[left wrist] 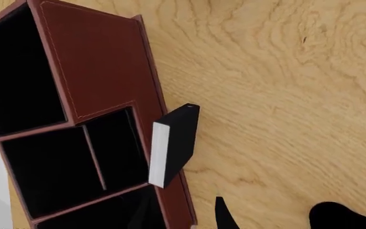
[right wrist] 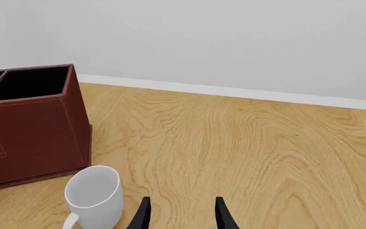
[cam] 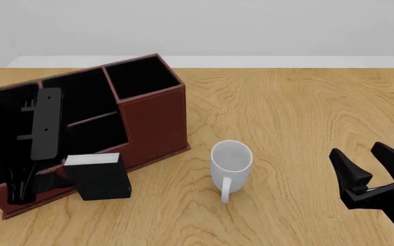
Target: Pick up the book and place it in the front compartment of the caddy.
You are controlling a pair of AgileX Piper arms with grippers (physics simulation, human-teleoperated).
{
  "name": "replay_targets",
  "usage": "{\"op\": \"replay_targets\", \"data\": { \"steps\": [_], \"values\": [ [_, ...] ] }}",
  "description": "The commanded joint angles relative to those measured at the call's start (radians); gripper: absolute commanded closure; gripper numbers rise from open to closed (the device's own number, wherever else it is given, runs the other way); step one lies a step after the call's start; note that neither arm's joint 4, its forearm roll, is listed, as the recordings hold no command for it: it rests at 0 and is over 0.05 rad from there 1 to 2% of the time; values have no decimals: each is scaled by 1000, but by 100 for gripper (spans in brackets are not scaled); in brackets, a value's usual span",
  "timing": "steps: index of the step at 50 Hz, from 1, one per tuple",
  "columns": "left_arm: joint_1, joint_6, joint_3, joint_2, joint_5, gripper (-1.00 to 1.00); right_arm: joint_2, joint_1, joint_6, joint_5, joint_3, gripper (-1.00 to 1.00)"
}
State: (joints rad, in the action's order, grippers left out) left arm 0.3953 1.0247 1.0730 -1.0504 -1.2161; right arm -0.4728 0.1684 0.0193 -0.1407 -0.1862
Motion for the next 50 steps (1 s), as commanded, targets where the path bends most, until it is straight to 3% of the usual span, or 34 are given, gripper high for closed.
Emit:
{"op": "replay_targets", "data": {
  "steps": [1,14,15,19,23,29,31,32,50],
  "values": [
    [-36,40,-11,-6,2,-100,-13,2,1,-7,-5,-100],
    [-63,77,32,-55,51,-100,-35,8,1,-33,3,-100],
    [-90,122,11,-43,77,-100,-38,9,1,-37,5,-100],
    [-128,170,-7,-44,115,-100,-43,12,2,-40,5,-100],
    [-52,116,14,-67,126,-100,-43,13,1,-41,3,-100],
    [-86,195,-77,-49,171,-100,-48,17,0,-49,10,-100],
    [-80,191,-71,-52,185,-100,-48,16,-1,-49,11,-100],
    [-46,152,-48,-70,172,-100,-44,12,-2,-46,9,-100],
    [-37,173,-73,-99,228,-100,-39,0,-13,-49,13,-100]
  ]
}}
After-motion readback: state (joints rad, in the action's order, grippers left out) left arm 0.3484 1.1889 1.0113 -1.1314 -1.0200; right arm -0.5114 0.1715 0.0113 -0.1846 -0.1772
